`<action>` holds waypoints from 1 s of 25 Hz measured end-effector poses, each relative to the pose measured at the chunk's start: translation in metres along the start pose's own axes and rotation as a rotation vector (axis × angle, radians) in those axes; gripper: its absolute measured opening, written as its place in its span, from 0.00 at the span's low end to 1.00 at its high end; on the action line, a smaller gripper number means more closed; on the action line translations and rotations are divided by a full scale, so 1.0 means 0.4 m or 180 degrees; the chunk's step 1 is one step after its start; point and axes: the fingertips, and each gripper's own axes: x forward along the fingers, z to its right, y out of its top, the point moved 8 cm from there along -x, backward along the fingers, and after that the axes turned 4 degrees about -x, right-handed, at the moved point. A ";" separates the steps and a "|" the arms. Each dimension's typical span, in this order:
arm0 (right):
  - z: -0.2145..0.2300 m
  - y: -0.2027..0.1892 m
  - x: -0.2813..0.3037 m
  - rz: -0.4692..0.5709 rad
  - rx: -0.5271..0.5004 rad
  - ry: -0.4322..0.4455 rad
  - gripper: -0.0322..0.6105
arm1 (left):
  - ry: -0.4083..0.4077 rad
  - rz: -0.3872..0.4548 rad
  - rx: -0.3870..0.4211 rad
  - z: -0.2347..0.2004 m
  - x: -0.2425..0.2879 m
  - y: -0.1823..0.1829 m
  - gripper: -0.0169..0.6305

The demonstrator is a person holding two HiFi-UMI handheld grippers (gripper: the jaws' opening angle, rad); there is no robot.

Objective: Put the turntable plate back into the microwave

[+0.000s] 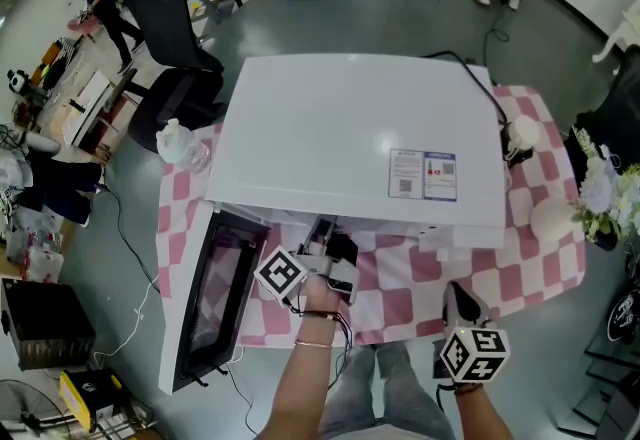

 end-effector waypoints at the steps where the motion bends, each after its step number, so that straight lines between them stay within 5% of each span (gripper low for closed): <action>1: 0.001 0.001 0.000 0.0001 -0.0002 -0.0002 0.06 | 0.0006 0.0000 0.0001 -0.001 0.002 0.001 0.09; 25: -0.002 0.010 0.001 0.0022 0.0100 -0.0025 0.06 | 0.0108 0.0038 -0.0105 -0.015 0.045 0.012 0.09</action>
